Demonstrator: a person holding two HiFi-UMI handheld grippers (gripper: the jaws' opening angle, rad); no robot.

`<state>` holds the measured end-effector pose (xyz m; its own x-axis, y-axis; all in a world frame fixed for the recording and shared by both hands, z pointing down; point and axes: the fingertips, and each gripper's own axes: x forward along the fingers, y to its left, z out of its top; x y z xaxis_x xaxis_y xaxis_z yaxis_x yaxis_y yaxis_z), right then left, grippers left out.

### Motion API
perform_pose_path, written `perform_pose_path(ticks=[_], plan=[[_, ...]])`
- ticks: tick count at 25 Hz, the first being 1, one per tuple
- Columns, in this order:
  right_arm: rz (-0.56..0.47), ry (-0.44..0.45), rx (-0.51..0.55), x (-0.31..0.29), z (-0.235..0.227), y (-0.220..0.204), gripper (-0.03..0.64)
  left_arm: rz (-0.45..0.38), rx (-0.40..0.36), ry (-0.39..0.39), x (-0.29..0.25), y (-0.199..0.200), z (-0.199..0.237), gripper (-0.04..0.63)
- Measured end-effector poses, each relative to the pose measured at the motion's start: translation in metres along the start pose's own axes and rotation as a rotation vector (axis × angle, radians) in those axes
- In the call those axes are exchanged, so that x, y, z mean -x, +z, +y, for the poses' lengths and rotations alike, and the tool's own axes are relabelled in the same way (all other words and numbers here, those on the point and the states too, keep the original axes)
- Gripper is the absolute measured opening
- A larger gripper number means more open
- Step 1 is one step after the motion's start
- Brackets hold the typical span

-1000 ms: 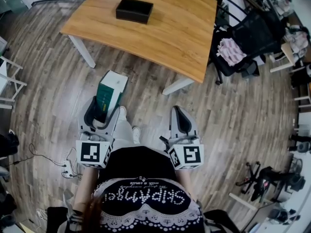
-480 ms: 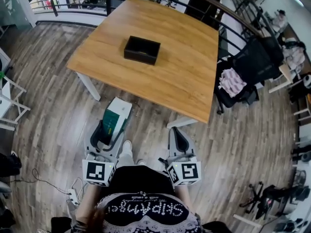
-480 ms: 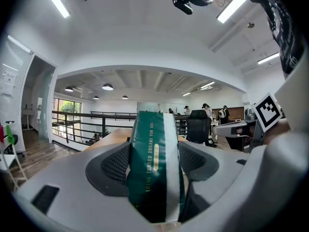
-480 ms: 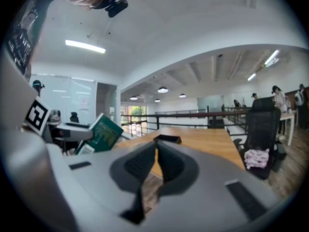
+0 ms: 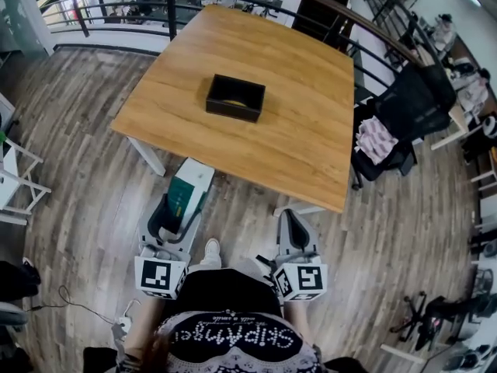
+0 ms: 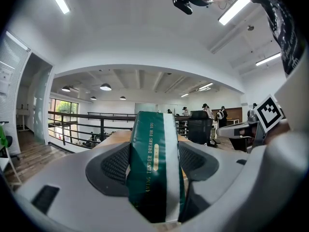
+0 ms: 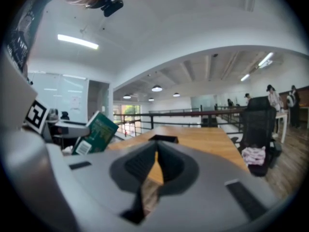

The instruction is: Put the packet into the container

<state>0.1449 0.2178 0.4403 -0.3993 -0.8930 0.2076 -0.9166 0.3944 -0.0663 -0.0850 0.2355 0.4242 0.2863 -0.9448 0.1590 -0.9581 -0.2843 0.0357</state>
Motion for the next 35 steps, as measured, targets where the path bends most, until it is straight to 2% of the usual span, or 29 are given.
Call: perform_pose_path(ticks=[20, 27, 35], plan=[[0.053, 0.111, -0.001, -0.057, 0.037, 0.001, 0.037, 0.040, 0.036, 0.074, -0.007, -0.008, 0.046, 0.341], [0.090, 0.133, -0.009, -0.086, 0.024, -0.001, 0.037, 0.045, 0.035, 0.093, -0.036, -0.010, 0.054, 0.341], [0.097, 0.173, -0.012, -0.142, -0.004, 0.008, 0.038, 0.063, 0.068, 0.116, -0.099, -0.012, 0.062, 0.341]])
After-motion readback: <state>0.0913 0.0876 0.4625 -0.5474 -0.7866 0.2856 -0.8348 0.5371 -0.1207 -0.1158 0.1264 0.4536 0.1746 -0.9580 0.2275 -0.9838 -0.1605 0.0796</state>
